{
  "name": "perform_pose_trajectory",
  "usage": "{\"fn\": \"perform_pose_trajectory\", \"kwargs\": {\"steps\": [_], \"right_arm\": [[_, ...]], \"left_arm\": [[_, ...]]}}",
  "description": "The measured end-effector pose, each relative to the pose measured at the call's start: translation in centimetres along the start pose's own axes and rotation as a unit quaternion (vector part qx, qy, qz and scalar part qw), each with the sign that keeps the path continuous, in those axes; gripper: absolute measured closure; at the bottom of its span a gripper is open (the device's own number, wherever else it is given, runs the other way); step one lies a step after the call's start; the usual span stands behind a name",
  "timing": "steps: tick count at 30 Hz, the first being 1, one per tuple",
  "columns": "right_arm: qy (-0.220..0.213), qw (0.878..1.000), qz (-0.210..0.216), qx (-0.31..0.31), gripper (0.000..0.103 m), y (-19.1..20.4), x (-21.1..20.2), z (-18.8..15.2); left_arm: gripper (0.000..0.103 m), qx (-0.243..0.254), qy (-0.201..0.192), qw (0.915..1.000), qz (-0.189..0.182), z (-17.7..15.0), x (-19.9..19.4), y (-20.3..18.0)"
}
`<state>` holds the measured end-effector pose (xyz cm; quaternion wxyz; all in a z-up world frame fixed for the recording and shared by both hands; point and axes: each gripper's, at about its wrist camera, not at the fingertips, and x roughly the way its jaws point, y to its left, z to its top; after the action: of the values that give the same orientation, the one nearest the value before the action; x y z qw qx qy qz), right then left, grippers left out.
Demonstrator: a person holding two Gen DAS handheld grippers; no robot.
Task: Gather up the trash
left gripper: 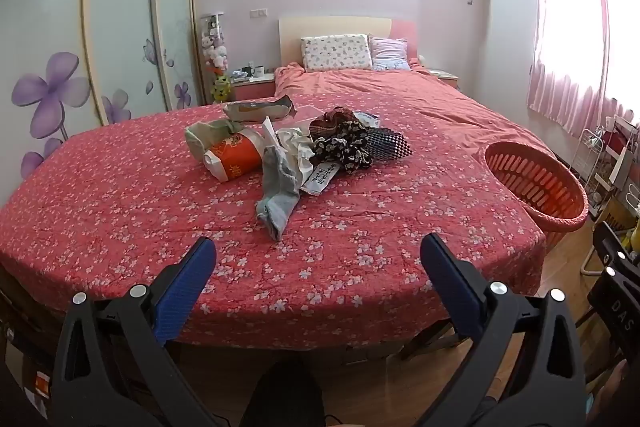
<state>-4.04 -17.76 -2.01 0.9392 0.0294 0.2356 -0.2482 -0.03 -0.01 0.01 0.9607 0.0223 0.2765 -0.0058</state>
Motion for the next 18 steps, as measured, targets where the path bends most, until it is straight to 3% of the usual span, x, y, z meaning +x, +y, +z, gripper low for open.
{"fn": "perform_pose_trajectory", "kwargs": {"steps": [18], "right_arm": [[-0.001,1.0,0.001,0.001,0.004,0.05,-0.01,-0.01]], "left_arm": [[0.002,-0.002,0.004,1.0,-0.002,0.0,0.04,0.02]]}}
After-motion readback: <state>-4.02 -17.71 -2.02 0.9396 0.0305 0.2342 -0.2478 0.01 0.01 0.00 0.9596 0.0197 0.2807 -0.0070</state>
